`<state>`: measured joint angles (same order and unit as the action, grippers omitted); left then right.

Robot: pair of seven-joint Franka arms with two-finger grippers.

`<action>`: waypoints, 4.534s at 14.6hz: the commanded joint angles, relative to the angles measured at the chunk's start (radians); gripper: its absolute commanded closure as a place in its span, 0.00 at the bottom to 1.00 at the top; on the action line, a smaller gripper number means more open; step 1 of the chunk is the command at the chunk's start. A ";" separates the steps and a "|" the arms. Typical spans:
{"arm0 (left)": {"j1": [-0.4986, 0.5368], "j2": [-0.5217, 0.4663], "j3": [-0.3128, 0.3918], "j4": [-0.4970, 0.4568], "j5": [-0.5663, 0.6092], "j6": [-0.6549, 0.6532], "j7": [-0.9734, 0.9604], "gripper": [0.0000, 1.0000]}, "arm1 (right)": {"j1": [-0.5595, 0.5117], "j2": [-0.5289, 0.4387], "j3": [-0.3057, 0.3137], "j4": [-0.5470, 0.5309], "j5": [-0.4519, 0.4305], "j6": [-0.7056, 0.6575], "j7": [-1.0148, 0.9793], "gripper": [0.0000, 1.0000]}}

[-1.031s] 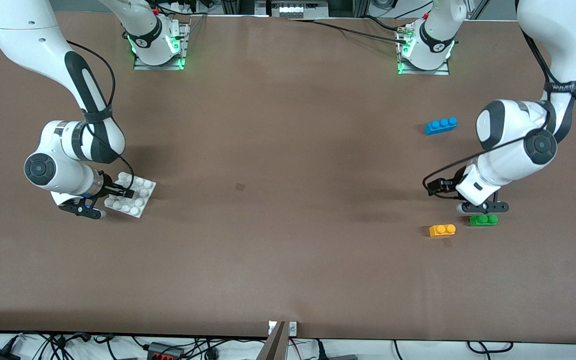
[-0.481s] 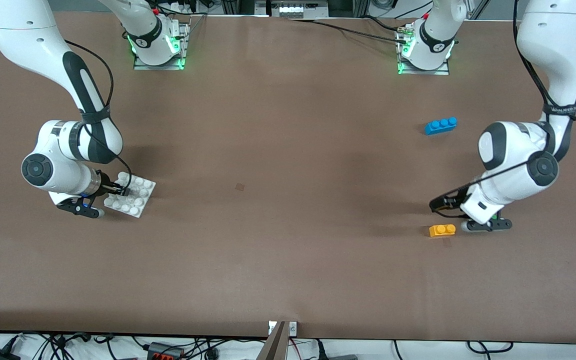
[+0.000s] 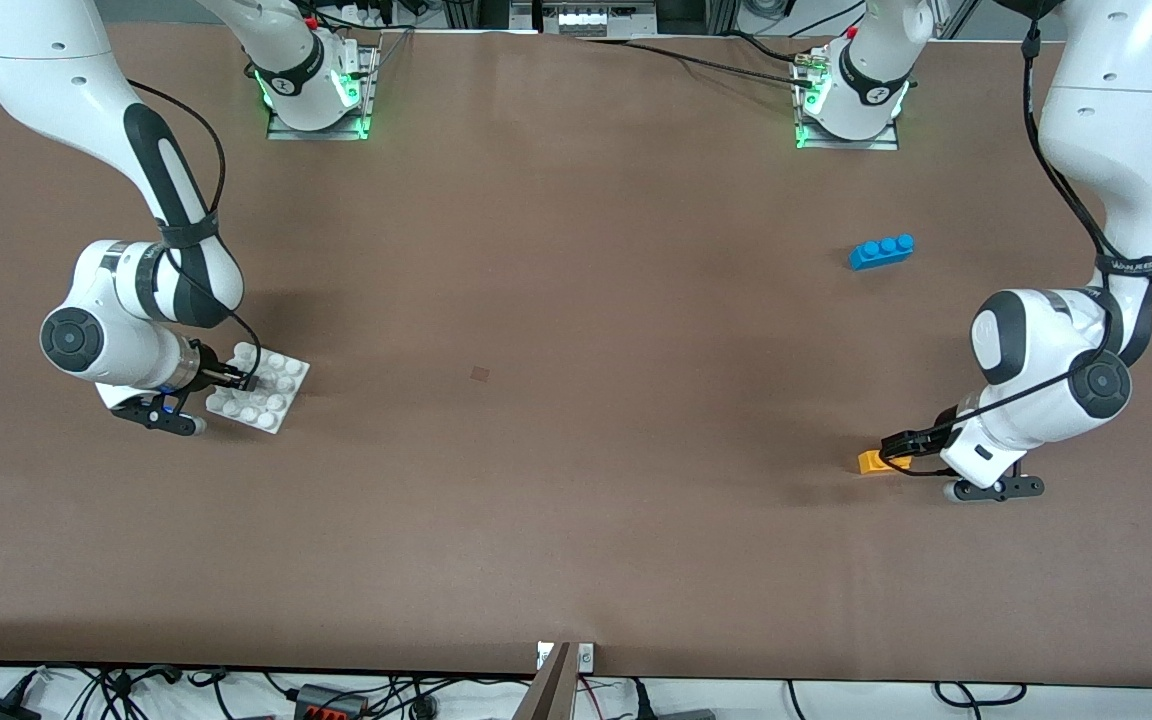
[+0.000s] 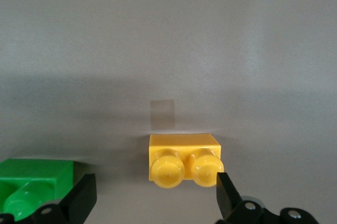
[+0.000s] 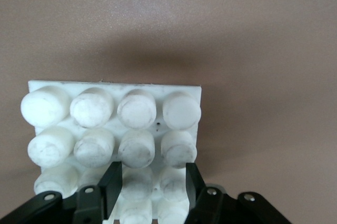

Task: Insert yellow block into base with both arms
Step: 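Lower the left gripper and grasp the yellow block, then slide the base plate toward the table middle while the left gripper lifts the block, then carry the yellow block over the base plate while the right gripper withdraws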

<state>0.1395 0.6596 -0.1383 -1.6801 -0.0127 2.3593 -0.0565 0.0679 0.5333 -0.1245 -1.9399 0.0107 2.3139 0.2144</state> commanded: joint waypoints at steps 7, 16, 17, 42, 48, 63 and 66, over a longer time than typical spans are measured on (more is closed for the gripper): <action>-0.043 0.034 -0.003 0.045 0.014 -0.006 -0.020 0.00 | -0.007 0.023 -0.006 -0.024 -0.012 0.032 -0.029 0.31; -0.058 0.058 0.005 0.046 0.039 -0.003 -0.019 0.00 | 0.090 0.028 0.032 -0.022 0.005 0.021 0.011 0.48; -0.058 0.066 0.006 0.048 0.069 -0.002 -0.019 0.00 | 0.128 0.028 0.032 -0.019 0.006 0.021 0.017 0.48; -0.075 -0.029 -0.130 0.048 0.120 -0.149 -0.176 0.46 | 0.636 0.418 0.085 0.490 0.531 0.144 0.023 0.49; -0.069 -0.041 -0.179 0.048 0.120 -0.181 -0.198 0.48 | 0.682 0.415 0.085 0.512 0.531 0.141 0.057 0.48; -0.230 -0.037 -0.297 0.048 0.190 -0.183 -0.595 0.48 | 0.661 -0.150 -0.458 0.524 0.187 -0.704 -0.162 0.00; -0.297 0.006 -0.337 0.049 0.255 -0.117 -0.708 0.48 | 0.642 -0.222 -0.651 0.523 0.195 -0.826 -0.309 0.00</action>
<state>-0.1265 0.6400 -0.4578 -1.6302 0.1933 2.2023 -0.6771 0.7140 0.3728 -0.6899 -1.3806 0.2111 1.5356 -0.0024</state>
